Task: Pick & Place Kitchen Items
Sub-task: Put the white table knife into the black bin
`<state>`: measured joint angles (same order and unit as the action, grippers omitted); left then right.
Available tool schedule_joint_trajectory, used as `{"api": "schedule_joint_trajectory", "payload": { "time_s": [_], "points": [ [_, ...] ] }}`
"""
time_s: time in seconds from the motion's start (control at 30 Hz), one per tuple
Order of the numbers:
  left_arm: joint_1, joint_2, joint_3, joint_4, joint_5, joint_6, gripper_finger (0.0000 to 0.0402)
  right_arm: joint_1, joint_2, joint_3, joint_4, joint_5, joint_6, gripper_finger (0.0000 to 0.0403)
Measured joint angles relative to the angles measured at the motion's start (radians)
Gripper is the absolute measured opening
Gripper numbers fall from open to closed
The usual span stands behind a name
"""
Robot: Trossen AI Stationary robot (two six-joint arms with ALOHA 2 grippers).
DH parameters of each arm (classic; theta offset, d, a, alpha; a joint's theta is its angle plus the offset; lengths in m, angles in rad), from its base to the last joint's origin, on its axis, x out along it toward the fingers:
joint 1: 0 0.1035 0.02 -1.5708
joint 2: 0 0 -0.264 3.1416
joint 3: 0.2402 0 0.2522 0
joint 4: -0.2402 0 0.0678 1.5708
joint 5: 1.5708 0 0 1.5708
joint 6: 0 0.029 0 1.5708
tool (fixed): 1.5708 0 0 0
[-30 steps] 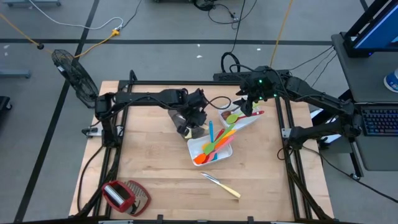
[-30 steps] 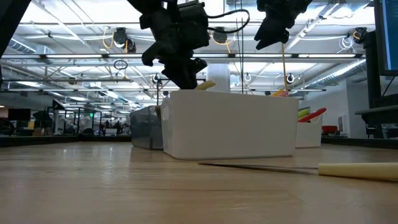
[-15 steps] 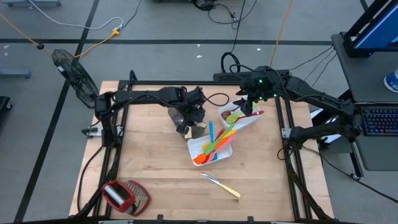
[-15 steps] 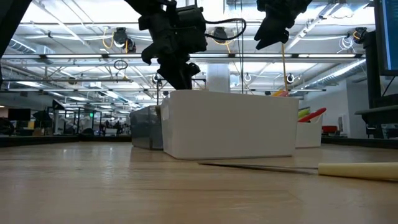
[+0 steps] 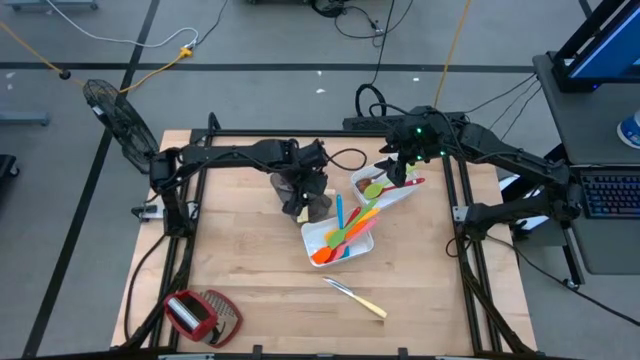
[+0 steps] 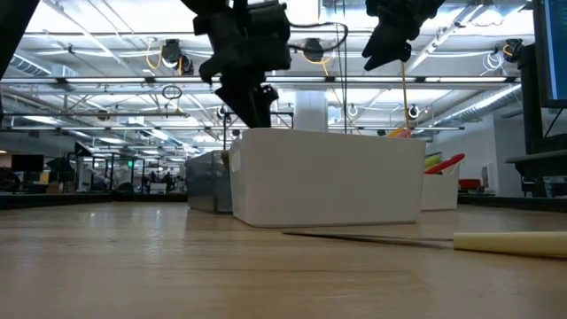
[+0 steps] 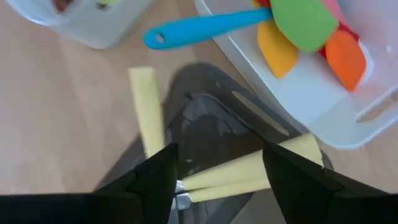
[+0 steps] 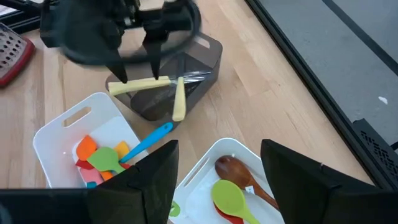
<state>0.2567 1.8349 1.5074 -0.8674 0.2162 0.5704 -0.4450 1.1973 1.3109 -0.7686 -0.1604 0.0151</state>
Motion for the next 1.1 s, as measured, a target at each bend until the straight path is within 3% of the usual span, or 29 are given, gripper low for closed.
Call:
{"api": "schedule_joint_trajectory", "payload": {
  "time_s": [0.17,0.43,0.7,0.83,1.1],
  "points": [
    [-0.026,-0.066,0.001,0.010,-0.067,-0.130,0.0250,0.002,0.000,0.000,-0.001,-0.067,-0.005,0.0224],
    [-0.065,-0.197,0.002,0.017,-0.086,-0.522,0.0250,0.075,0.000,0.000,-0.040,-0.104,-0.075,0.0224],
    [-0.115,-0.262,0.002,-0.067,-0.088,-0.811,0.0250,0.293,0.000,0.000,-0.113,-0.101,-0.067,0.0224],
    [-0.173,-0.279,0.000,-0.063,-0.087,-0.847,0.0250,0.429,-0.001,0.000,-0.134,-0.094,-0.019,0.0224],
    [-0.304,-0.294,0.002,-0.023,-0.178,-0.929,0.0250,0.705,-0.001,0.000,-0.132,0.049,0.120,0.0224]
  ]
}}
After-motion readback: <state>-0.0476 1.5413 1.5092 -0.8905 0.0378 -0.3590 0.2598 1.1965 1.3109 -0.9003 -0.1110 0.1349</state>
